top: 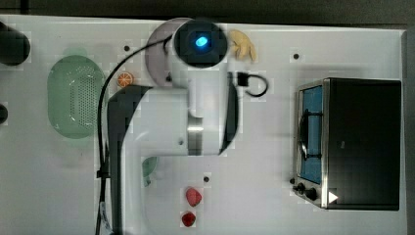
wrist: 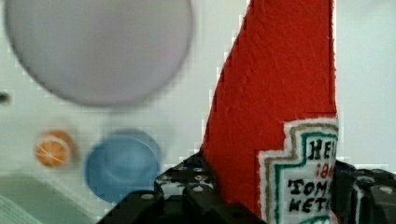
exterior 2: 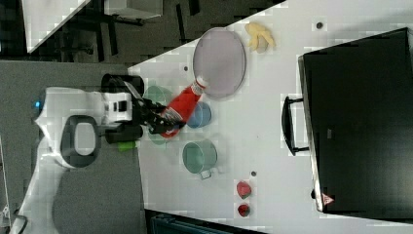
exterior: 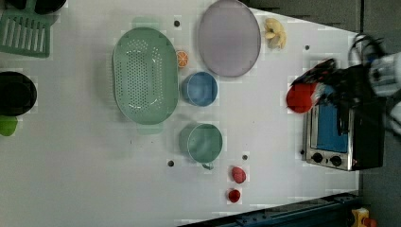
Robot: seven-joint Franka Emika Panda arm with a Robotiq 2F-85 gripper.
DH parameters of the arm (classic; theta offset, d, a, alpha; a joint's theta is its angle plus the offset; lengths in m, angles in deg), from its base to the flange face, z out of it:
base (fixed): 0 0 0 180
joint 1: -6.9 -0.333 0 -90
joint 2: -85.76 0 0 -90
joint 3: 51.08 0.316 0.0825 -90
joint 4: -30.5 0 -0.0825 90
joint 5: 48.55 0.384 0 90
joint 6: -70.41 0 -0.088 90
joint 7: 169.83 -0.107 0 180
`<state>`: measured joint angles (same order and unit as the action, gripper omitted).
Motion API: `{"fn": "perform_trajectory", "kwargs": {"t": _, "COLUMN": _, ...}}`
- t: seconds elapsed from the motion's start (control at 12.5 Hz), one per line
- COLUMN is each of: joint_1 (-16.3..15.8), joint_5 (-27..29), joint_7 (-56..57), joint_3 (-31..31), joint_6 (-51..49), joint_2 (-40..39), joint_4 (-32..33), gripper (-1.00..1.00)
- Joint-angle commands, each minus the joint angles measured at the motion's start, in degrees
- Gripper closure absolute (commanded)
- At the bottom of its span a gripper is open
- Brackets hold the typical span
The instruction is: Pick Ketchup from oven and place it on table.
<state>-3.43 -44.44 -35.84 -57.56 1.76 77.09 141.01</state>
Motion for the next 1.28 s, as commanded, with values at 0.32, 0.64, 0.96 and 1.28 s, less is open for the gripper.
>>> {"fn": "perform_trajectory", "kwargs": {"t": 0.32, "joint_1": 1.2, "joint_5": 0.0, "joint_7": -1.5, "joint_3": -4.0, "joint_6": 17.9, "joint_2": 0.0, "joint_4": 13.7, "gripper": -0.23}}
{"fn": "perform_trajectory", "kwargs": {"t": 0.64, "joint_1": 1.4, "joint_5": -0.1, "joint_7": -1.5, "joint_3": -5.5, "joint_6": 25.6, "joint_2": -4.2, "joint_4": 18.8, "gripper": -0.23}}
{"fn": "perform_trajectory", "kwargs": {"t": 0.96, "joint_1": 1.4, "joint_5": -0.1, "joint_7": -1.5, "joint_3": -5.6, "joint_6": 31.9, "joint_2": -9.7, "joint_4": 19.9, "gripper": -0.42}}
{"fn": "perform_trajectory", "kwargs": {"t": 1.28, "joint_1": 1.3, "joint_5": 0.0, "joint_7": -2.6, "joint_3": -5.9, "joint_6": 34.4, "joint_2": -8.7, "joint_4": 19.4, "gripper": -1.00}}
